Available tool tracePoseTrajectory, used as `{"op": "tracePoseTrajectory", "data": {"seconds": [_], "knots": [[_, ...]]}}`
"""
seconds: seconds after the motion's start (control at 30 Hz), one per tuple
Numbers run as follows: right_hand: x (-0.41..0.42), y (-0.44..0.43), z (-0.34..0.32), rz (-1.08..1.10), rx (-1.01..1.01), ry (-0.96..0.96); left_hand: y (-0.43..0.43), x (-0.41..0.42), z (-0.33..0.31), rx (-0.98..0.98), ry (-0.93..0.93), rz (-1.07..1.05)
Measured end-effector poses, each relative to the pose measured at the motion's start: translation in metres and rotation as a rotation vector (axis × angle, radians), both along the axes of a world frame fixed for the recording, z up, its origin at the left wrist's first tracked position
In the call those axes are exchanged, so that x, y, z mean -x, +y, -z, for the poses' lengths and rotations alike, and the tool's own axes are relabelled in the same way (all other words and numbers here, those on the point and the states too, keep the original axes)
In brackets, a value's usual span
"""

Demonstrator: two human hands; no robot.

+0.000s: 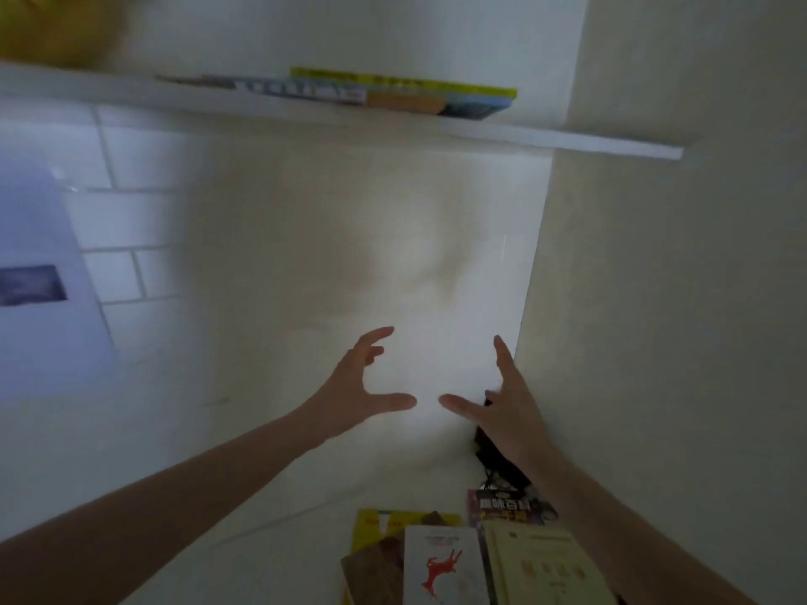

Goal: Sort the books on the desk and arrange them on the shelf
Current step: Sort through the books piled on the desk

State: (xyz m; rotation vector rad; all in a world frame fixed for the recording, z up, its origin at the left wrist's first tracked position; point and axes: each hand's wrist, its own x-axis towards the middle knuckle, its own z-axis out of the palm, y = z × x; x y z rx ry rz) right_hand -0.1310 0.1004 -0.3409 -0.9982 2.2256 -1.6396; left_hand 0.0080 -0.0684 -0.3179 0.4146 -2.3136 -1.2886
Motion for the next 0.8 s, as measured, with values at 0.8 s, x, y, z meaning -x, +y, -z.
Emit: {"op": "tracePoseTrajectory", "data": {"seconds": [0.8], "knots": [[-0.079,-0.031,-0.28,-0.205,0.456,-0.447,0.025,-0.074,-0.266,-0.905,0.252,0.107]]}}
